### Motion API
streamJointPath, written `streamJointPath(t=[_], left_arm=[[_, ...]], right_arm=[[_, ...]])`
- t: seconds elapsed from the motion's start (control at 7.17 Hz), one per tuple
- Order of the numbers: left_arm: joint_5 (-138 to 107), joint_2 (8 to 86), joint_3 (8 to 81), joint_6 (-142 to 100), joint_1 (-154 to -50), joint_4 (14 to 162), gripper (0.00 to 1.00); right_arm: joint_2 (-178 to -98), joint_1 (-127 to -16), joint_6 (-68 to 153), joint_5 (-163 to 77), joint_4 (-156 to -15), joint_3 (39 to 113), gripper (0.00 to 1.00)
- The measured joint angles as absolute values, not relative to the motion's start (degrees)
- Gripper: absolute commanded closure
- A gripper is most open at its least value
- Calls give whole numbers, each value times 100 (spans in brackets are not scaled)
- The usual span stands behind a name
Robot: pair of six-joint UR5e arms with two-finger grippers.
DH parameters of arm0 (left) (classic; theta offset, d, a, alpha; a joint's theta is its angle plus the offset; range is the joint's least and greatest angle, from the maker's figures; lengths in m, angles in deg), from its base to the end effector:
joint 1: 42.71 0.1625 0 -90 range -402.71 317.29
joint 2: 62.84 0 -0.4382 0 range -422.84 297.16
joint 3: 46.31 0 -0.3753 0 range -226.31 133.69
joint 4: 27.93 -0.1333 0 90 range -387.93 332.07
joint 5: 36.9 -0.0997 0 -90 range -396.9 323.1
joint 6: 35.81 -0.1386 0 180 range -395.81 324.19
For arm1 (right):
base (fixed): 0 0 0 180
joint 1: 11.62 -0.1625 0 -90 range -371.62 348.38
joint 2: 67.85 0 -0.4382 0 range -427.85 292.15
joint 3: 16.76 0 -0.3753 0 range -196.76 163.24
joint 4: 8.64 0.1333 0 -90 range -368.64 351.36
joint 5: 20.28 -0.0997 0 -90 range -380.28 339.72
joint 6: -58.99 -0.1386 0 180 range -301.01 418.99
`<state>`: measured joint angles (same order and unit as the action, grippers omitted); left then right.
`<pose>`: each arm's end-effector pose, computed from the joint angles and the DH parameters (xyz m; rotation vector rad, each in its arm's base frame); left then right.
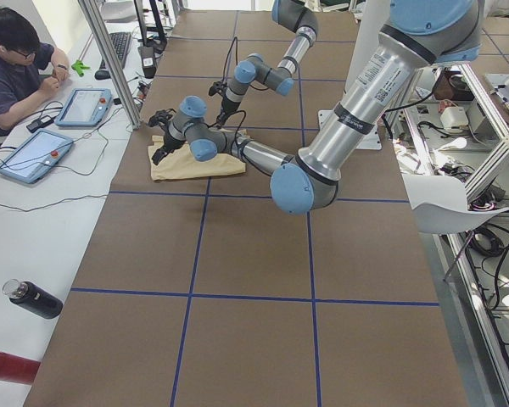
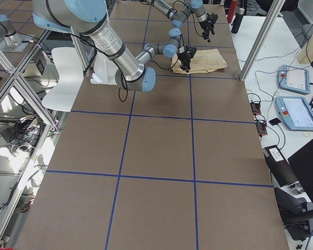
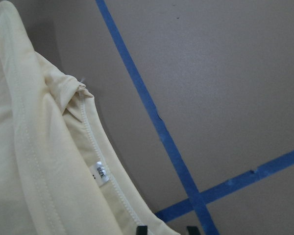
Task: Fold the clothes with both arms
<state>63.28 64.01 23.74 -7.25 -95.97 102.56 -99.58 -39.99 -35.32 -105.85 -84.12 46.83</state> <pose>0.3857 -0.6986 0.3936 0.7548 0.6770 0.2193 -0.6885 -0.5355 0.2180 0.2436 -0.7874 0.5696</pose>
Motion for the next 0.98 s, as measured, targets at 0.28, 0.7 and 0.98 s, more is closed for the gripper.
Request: streamJointPath(t=[0.28, 0.7, 0.98], left_arm=[[6324, 6399, 2374, -725, -9597, 10253, 0], [6324, 6379, 2374, -727, -9597, 10258, 0], [6322, 6364, 2374, -727, -9597, 10259, 0]], right_arm=[[-9958, -3932, -3532, -10532, -8406, 4622, 62], [-9876, -3858, -3533, -10433, -8405, 4422, 100], [-9798, -3854, -3547, -10430, -8406, 4402, 100]])
